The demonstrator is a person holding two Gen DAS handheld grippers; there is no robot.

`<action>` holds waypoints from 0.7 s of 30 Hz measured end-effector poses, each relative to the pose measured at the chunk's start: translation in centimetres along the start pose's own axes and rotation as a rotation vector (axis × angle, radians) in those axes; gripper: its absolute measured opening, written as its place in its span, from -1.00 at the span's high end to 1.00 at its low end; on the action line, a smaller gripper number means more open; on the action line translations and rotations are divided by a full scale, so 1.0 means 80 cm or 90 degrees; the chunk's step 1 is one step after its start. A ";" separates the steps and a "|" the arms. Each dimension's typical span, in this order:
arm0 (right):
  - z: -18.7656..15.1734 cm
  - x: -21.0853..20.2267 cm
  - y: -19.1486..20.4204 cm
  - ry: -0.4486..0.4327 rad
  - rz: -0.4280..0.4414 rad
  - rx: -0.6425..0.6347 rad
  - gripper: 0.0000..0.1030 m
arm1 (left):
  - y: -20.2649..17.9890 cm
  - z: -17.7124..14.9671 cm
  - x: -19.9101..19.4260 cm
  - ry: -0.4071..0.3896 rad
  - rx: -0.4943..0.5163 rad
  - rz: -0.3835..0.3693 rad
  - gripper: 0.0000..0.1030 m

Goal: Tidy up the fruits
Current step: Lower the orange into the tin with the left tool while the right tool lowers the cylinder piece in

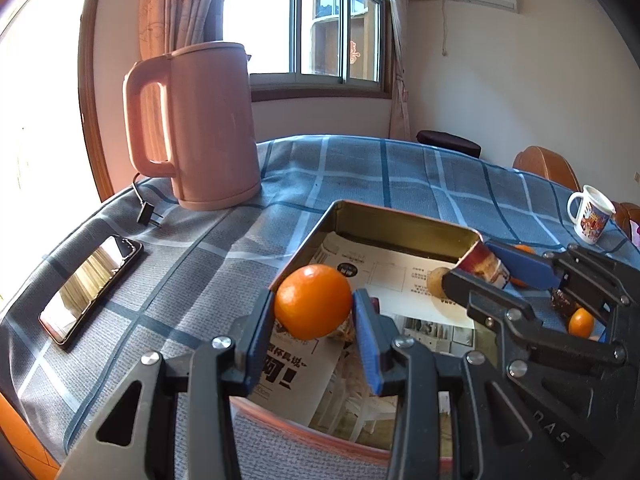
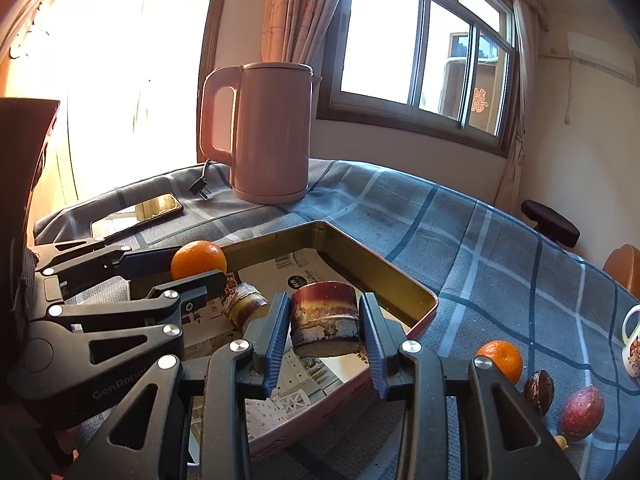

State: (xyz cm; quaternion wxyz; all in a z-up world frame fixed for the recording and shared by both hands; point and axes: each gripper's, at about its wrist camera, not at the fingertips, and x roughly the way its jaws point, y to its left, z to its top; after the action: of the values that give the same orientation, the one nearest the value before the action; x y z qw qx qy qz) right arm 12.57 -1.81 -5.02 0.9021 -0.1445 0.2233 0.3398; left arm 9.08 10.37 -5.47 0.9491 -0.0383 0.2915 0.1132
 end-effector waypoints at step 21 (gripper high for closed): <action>-0.001 0.026 0.001 0.073 0.011 -0.004 0.27 | 0.004 -0.005 0.016 0.034 -0.003 -0.004 0.20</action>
State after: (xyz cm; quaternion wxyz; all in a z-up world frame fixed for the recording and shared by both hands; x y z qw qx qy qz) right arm 13.88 -0.64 -6.15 0.8844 -0.1651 0.2748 0.3392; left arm 9.83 10.85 -6.52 0.9412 -0.0444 0.3162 0.1100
